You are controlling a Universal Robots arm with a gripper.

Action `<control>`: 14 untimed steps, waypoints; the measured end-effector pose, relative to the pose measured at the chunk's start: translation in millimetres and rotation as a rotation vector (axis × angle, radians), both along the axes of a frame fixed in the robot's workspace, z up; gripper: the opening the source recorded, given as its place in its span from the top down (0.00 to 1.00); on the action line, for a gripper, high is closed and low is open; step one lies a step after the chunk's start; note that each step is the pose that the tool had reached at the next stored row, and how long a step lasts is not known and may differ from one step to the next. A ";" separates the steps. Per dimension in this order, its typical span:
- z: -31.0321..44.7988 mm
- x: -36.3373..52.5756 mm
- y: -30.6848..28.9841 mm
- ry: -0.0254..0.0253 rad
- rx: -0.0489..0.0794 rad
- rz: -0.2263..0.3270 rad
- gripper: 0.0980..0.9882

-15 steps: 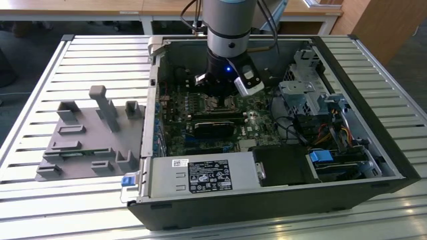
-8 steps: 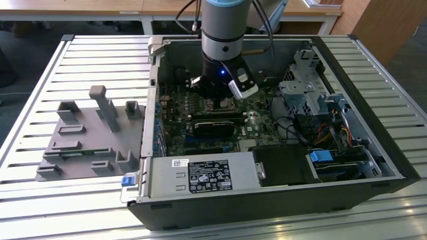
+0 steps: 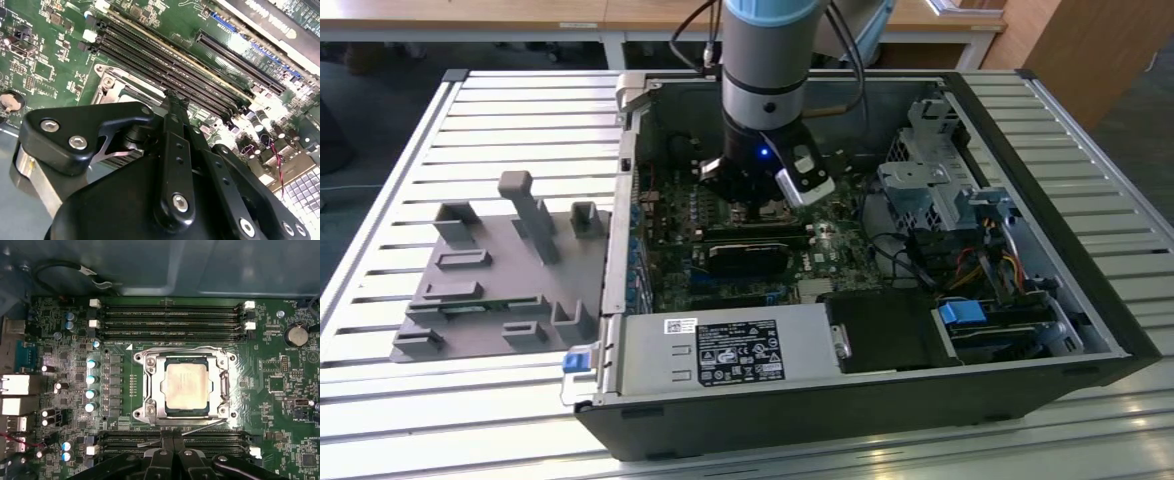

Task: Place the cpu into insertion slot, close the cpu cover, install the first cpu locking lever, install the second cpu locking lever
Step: 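Install the second cpu locking lever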

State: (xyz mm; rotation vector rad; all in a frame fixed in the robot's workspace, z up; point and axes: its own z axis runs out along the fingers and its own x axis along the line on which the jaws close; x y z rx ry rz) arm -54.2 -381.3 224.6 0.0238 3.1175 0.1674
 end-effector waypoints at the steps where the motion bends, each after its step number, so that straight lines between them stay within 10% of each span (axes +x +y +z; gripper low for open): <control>1: 0.0 -0.8 -1.0 0.0000 0.005 0.000 0.98; 14: -12.7 -9.5 -1.8 0.0000 0.024 0.000 0.98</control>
